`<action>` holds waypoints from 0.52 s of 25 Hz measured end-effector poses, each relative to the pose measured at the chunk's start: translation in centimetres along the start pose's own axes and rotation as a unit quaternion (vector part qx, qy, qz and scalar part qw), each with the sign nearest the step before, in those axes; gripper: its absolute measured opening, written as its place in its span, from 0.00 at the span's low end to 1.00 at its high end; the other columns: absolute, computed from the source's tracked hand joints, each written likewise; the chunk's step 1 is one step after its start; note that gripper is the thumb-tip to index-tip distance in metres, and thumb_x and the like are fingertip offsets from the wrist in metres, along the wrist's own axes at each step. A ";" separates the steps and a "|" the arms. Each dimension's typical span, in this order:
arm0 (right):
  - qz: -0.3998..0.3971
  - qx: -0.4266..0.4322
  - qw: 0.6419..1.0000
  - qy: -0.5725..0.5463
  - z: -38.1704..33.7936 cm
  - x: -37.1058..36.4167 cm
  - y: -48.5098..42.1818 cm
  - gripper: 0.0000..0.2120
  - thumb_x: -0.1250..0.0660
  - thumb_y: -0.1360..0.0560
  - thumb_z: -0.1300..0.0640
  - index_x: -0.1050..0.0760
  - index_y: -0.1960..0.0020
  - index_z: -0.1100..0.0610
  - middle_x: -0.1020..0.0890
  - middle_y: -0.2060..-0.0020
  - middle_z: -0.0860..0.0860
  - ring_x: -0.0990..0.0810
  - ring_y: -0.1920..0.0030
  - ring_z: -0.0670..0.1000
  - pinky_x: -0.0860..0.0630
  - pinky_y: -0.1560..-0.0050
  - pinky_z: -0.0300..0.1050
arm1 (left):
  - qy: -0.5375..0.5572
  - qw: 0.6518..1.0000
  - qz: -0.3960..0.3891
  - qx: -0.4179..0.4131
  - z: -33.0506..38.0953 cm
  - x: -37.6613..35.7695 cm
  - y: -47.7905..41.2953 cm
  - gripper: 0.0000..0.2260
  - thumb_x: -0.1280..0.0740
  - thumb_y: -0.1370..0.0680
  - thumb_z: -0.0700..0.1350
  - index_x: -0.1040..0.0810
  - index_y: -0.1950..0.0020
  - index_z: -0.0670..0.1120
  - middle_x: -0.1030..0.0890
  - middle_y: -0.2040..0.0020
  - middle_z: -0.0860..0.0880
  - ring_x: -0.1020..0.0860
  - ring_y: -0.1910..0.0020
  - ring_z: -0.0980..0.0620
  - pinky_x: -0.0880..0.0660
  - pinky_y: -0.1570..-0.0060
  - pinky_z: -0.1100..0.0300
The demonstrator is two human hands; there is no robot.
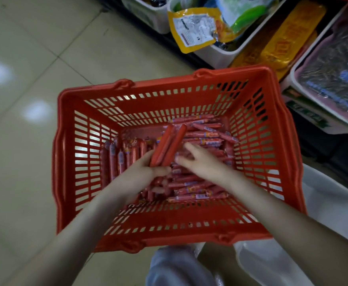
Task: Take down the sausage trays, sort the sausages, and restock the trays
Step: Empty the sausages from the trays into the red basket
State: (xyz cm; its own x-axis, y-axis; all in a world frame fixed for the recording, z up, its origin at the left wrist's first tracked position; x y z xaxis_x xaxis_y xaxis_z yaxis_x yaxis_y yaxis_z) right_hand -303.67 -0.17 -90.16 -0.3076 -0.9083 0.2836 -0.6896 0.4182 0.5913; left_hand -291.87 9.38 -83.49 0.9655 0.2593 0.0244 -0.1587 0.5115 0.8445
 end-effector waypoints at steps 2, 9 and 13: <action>-0.032 -0.022 0.947 -0.320 -1.4 -0.7 0.3 0.12 0.39 0.22 0.57 0.25 0.42 0.61 0.20 0.50 0.56 0.22 0.49 0.53 0.25 0.44 0.51 | 0.017 0.999 -0.043 -0.010 -0.1 -0.7 0.5 0.13 0.35 0.22 0.39 0.29 0.41 0.53 0.19 0.59 0.44 0.19 0.63 0.49 0.20 0.63 0.56; -0.047 -0.078 0.923 -0.374 -1.6 -2.4 -0.2 0.14 0.37 0.21 0.59 0.27 0.37 0.61 0.19 0.44 0.56 0.20 0.43 0.53 0.22 0.46 0.50 | -0.160 0.986 -0.021 0.048 -1.3 0.0 0.1 0.14 0.41 0.19 0.54 0.36 0.37 0.49 0.20 0.51 0.45 0.17 0.58 0.45 0.18 0.59 0.55; -0.041 -0.089 0.958 -0.270 -4.2 -6.3 -2.3 0.17 0.35 0.22 0.60 0.31 0.35 0.61 0.21 0.45 0.55 0.21 0.46 0.54 0.22 0.54 0.49 | -0.448 0.885 0.096 0.090 -2.5 3.6 -0.2 0.21 0.49 0.17 0.48 0.42 0.27 0.40 0.29 0.40 0.39 0.22 0.47 0.42 0.24 0.52 0.57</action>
State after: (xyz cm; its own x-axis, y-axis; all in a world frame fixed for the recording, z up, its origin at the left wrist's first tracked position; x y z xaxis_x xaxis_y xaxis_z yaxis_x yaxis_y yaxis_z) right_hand -297.38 4.70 -90.10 -0.5852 -0.7922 -0.1732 -0.6175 0.2969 0.7284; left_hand -288.90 12.30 -84.89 0.7138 -0.4668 0.5221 -0.3791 0.3693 0.8485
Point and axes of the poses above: each hand's wrist, its own y-axis away from the middle knuckle, its own x-axis out of the back of the hand, z = x × y, the point moved 3 cm from there along -y, towards the middle knuckle
